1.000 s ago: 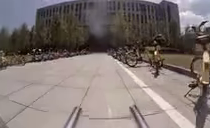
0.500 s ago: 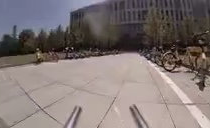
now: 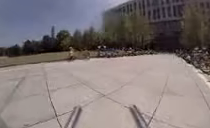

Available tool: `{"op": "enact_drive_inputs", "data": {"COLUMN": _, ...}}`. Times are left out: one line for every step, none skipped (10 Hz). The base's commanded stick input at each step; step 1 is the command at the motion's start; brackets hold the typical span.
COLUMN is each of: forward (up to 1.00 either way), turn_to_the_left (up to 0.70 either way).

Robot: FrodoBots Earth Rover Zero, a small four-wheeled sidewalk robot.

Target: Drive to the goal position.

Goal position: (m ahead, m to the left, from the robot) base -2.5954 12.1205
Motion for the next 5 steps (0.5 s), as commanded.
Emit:
{"op": "enact_drive_inputs", "data": {"forward": 0.7, "turn_to_the_left": 0.38}}
{"op": "enact_drive_inputs", "data": {"forward": 0.7, "turn_to_the_left": 0.38}}
{"op": "enact_drive_inputs", "data": {"forward": 0.7, "turn_to_the_left": 0.38}}
{"op": "enact_drive_inputs", "data": {"forward": 0.7, "turn_to_the_left": 0.38}}
{"op": "enact_drive_inputs", "data": {"forward": 0.7, "turn_to_the_left": 0.38}}
